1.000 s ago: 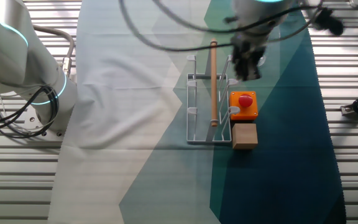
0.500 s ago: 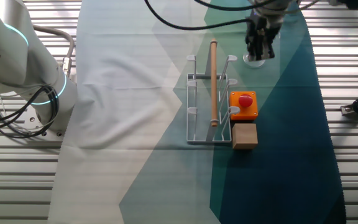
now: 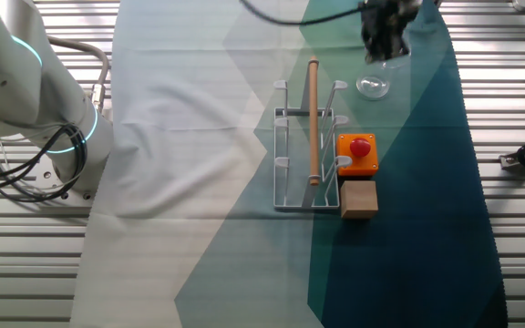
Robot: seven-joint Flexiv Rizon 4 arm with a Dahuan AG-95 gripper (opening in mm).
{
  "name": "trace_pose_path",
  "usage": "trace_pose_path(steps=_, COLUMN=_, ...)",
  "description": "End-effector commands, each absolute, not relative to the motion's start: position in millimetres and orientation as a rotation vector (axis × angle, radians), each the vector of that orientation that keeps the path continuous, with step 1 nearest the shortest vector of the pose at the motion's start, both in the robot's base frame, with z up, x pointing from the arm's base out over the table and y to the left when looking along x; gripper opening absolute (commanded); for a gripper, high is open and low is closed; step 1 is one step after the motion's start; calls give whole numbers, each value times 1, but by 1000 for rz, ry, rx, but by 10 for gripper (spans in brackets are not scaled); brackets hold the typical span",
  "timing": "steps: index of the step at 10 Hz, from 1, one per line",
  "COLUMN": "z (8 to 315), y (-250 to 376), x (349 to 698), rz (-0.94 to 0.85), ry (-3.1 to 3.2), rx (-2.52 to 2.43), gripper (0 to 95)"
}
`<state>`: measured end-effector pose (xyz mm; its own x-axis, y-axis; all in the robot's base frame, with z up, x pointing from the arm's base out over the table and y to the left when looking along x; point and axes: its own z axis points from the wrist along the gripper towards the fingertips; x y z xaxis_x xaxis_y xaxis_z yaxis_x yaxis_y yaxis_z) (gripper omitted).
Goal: Put the cup on the cup rack
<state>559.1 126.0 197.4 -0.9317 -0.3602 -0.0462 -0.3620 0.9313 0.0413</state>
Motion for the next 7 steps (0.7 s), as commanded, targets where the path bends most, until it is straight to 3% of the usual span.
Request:
trace_pose_path(steps=1, z=208, y=164, x=578, rz=65, ry=3049, rx=-812, gripper=0)
trace_pose_path(steps=7, z=200, y=174, x=583, rz=39, ry=3007, rx=-997, gripper=0)
